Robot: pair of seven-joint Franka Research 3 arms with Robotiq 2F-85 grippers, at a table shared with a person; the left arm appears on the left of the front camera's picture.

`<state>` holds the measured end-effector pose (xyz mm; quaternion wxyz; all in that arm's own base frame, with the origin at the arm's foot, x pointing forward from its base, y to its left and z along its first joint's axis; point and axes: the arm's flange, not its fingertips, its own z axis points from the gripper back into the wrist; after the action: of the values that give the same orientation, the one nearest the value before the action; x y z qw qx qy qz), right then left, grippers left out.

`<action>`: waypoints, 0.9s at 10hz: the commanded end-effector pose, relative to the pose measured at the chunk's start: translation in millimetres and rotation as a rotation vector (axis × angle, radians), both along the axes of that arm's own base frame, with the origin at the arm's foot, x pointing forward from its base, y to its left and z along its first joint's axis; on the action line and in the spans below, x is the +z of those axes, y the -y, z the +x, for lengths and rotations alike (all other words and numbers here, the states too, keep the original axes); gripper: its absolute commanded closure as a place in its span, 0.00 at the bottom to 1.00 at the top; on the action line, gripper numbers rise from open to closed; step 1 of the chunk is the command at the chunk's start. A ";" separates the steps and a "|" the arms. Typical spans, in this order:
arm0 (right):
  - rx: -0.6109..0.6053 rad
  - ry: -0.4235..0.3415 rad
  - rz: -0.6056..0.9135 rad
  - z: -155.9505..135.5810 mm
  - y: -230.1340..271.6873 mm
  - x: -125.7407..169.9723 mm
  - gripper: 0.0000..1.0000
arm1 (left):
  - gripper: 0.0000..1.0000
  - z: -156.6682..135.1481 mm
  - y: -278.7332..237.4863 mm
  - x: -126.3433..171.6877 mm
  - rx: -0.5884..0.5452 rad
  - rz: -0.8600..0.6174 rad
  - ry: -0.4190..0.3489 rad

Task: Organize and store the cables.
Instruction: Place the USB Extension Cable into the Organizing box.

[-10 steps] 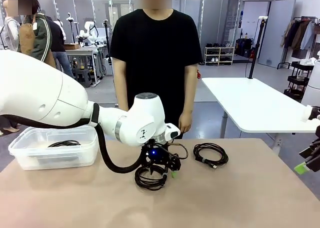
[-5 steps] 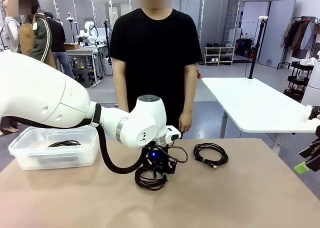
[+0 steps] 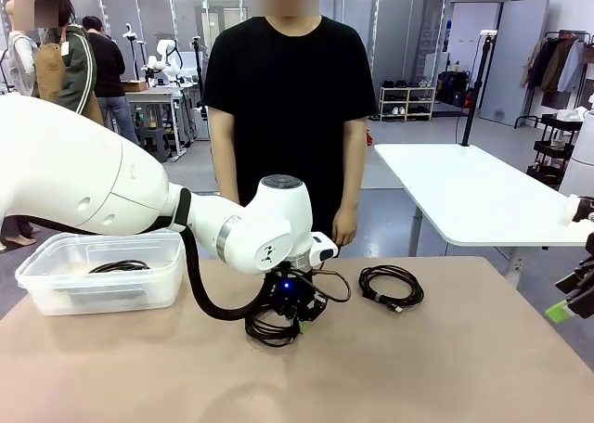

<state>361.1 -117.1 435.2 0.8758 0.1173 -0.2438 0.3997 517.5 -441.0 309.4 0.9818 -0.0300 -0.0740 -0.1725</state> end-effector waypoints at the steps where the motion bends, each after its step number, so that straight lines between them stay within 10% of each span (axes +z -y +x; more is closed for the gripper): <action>1: -0.009 -0.002 0.006 1.1 -0.2 -0.6 0.00 | 1.00 -5.6 -5.0 3.1 0.042 0.002 -0.017; 9: -0.009 -0.002 0.006 1.1 -0.2 -0.6 0.00 | 1.00 -1.7 -180.3 232.2 0.074 -0.209 0.067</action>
<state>361.4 -116.7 434.4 0.8762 0.1173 -0.2424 0.3998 515.2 -294.9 551.9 0.9760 -0.1162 -0.1278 -0.1325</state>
